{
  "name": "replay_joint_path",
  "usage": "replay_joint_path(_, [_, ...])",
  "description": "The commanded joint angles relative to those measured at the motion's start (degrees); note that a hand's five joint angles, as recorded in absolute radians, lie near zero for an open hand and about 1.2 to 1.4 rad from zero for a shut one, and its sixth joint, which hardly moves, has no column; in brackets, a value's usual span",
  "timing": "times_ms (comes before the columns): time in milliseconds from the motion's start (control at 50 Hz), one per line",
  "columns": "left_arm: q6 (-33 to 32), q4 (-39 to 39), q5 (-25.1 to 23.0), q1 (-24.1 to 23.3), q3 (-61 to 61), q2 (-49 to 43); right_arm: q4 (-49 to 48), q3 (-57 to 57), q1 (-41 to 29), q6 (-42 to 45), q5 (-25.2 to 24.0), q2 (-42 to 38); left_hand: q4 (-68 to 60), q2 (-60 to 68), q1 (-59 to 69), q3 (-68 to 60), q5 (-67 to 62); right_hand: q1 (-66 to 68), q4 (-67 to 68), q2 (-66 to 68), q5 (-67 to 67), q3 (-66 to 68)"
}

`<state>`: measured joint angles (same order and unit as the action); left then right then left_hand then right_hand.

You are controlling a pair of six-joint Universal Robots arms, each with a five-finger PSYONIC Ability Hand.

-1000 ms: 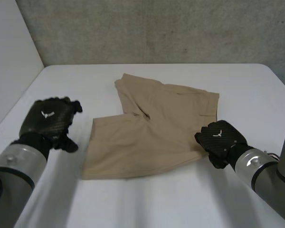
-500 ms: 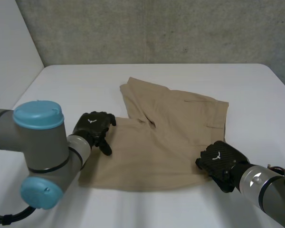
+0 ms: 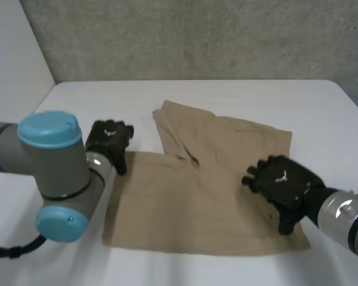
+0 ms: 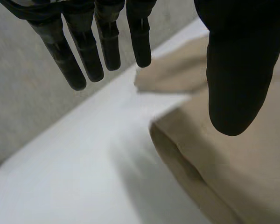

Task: Fold the shorts.

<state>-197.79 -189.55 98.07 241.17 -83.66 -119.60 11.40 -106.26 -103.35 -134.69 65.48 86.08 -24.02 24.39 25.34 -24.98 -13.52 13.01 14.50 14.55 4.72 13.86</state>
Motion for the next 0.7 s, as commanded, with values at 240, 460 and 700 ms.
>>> replay_joint_path(240, [-0.3,-0.7,-14.7,0.1,20.5,-13.0,-8.8,7.7,3.2,-15.6,0.9,-6.3,-2.2,1.8,0.9,-1.2,-2.7,-3.0,-4.5,-4.5,-4.7,-3.9])
replay_joint_path(460, [-6.7,4.4,-27.0,3.9,33.5,-23.0,-8.4,12.7,1.8,-18.3,2.5,-10.9,-2.5,2.1,1.2,-1.6,-3.0,-3.0,-4.5,-4.5,-4.7,-3.9])
replay_joint_path(700, [-11.9,14.4,-28.5,6.2,50.8,-35.7,-8.8,9.1,1.6,-18.2,2.5,-10.9,-5.7,5.3,4.4,-4.7,-6.2,-3.0,-4.5,-4.5,-4.7,-3.9])
